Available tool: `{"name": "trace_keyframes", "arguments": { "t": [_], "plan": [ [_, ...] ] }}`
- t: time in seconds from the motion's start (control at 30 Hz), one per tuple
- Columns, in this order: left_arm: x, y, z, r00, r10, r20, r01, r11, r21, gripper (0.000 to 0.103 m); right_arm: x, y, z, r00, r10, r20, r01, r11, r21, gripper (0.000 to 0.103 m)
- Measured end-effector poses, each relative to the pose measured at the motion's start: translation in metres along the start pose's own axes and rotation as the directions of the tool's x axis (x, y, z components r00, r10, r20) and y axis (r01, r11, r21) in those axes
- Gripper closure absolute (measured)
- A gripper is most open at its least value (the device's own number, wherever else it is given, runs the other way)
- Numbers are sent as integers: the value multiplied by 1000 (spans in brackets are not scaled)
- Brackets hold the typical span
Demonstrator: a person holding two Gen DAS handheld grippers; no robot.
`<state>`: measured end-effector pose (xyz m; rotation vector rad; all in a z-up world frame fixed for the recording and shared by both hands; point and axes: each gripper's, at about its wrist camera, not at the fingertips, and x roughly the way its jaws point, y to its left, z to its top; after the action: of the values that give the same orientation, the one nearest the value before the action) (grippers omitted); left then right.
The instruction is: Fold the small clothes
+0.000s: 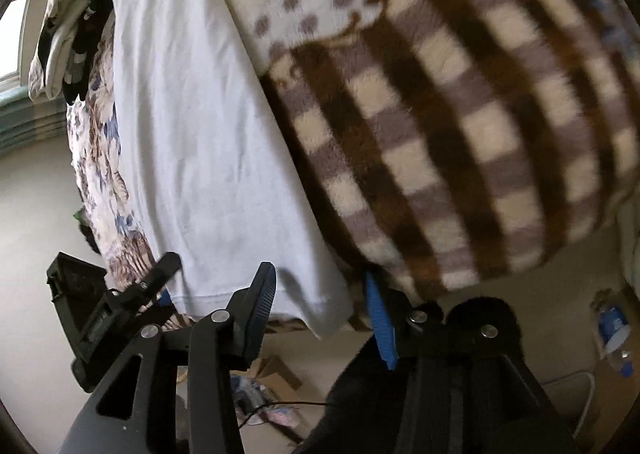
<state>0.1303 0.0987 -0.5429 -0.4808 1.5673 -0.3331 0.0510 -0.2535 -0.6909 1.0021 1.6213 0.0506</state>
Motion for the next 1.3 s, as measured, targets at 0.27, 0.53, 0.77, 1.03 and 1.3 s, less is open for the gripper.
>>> {"name": "trace_keyframes", "arguments": {
  "t": [0.27, 0.53, 0.77, 1.03, 1.3],
  "plan": [
    [1, -10, -12, 1000, 9, -9, -8, 998, 63, 83, 15, 13, -2, 999, 34, -2, -34, 999, -6, 57],
    [-20, -35, -17, 998, 31, 49, -38, 990, 136, 96, -12, 27, -6, 998, 61, 20, -59, 997, -55, 94],
    [-73, -52, 3, 989, -35, 141, 18, 993, 118, 97, -53, 76, -2, 995, 66, 75, -55, 990, -131, 95],
    [-130, -93, 66, 950, -151, 273, 102, 978, 185, 97, -136, 136, 33, 967, 134, 218, -90, 975, -202, 95],
    [-134, -143, 176, 911, -181, 370, 98, 968, 232, 97, -187, 210, 117, 920, 154, 360, -41, 952, -304, 95]
  ]
}}
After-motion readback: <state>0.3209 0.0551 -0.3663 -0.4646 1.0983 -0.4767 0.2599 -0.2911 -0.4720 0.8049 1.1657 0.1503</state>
